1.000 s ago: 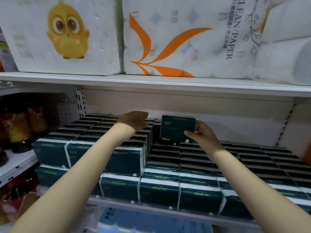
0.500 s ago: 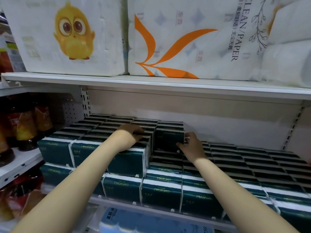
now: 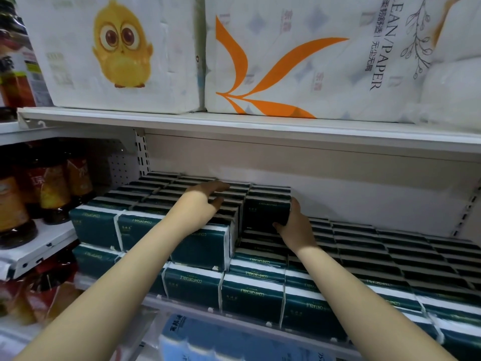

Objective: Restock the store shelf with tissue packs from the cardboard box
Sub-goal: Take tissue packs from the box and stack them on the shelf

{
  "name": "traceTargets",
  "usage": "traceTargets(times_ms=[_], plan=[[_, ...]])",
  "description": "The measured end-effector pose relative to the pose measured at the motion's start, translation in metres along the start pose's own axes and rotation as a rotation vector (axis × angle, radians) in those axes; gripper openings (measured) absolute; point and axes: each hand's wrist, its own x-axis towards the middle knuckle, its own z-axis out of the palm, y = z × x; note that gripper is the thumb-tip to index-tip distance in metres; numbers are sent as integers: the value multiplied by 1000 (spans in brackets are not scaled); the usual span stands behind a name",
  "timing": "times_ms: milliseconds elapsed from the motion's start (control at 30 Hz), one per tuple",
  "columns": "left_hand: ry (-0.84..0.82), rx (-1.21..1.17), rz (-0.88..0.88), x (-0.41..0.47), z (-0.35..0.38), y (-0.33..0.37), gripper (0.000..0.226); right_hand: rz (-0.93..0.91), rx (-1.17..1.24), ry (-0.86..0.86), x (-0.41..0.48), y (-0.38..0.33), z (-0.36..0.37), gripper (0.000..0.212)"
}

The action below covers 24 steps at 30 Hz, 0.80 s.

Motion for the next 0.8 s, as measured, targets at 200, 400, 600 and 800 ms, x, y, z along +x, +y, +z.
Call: traceTargets(times_ms=[200, 400, 600, 800], plan=[[-13, -51, -34, -6, 3, 9, 36, 98, 96, -97, -9, -10, -19, 93], [1, -121, -40, -21, -6, 23, 39, 20, 342, 96, -40, -42, -28, 61], [36, -296, 12, -58, -22, 31, 41, -127, 455, 160, -96, -88, -30, 39], [27, -489, 73, -111, -46, 34, 44, -140, 526, 177, -155, -118, -22, 33]])
